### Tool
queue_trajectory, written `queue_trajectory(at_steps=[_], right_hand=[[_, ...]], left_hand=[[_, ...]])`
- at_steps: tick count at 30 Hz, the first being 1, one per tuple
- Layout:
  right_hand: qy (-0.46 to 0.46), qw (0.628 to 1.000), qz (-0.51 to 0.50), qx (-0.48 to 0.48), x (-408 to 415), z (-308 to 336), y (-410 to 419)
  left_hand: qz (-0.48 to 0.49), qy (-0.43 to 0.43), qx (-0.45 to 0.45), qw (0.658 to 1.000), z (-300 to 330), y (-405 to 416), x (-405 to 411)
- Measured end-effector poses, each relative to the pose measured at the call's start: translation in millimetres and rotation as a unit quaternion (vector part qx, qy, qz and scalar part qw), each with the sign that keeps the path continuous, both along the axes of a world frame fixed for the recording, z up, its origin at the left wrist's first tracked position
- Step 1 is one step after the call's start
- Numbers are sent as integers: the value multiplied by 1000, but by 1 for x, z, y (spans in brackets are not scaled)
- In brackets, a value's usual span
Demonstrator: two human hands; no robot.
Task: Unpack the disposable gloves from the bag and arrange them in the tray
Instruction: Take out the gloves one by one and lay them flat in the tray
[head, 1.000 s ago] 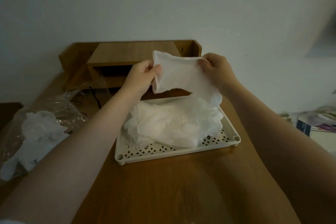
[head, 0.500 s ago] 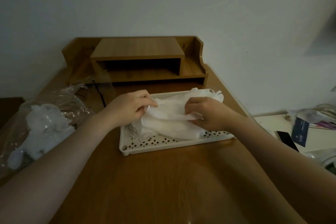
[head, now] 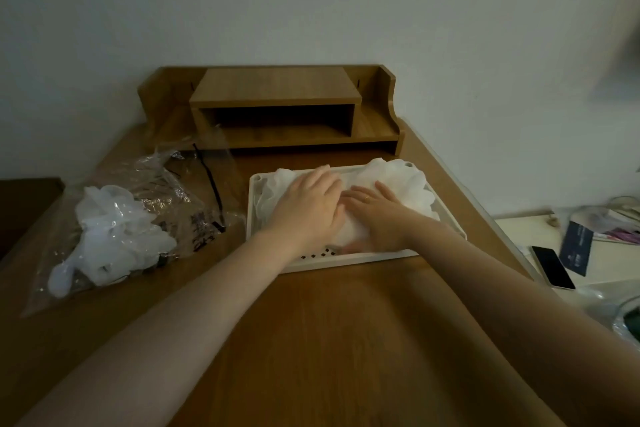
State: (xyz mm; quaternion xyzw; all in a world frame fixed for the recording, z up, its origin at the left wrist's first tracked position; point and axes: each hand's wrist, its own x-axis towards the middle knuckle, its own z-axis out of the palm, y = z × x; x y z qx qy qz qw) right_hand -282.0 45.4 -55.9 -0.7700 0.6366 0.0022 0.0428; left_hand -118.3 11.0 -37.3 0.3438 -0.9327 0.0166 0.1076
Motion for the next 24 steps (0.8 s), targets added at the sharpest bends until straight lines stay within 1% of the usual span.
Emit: queue_trajectory(at_steps=[2,4,6,9,11,12,14,15,16,17,18,19,20,22,24], right_hand=[[18,1000,0,-13,-6,-7,-4],[37,999,-16,-25,-16,-6,-4],[52,997,-34,-40,-30,-4,-1],[43,995,-86,-11,-46,-6,2],[1,992,-124,27,-50,-7,0],[-5,990,-133,37,-50,-7,-1],[32,990,-132,35,-44,-2,-1],[51,990,-127,21,-38,4,-1],[54,991,-123,-7,-29,12,1],[41,992,-114,-48,-17,20,1],[6,990,-101,-95,-2,29,1],[-48,986,-81,-138,14,37,0],[-112,978,-48,-172,31,41,-2],[-215,958,16,-189,65,41,-9],[-240,950,55,-192,96,34,-15]], left_hand=[[37,-81,47,995,-12,-5,-3],[80,-116,73,987,-22,-13,4],[107,-136,79,982,-27,-19,11],[142,-121,94,978,-31,-23,17],[159,-95,139,973,-31,-24,21],[159,-88,165,969,-29,-25,22],[154,-80,206,963,-22,-25,25],[145,-72,210,964,-17,-23,27],[127,-54,200,970,-11,-19,28],[101,-13,177,979,-5,-15,31],[65,46,150,985,2,-8,35],[31,112,127,985,10,-2,39],[11,171,111,979,16,2,44],[13,248,93,964,23,1,60],[41,302,62,950,26,-7,79]])
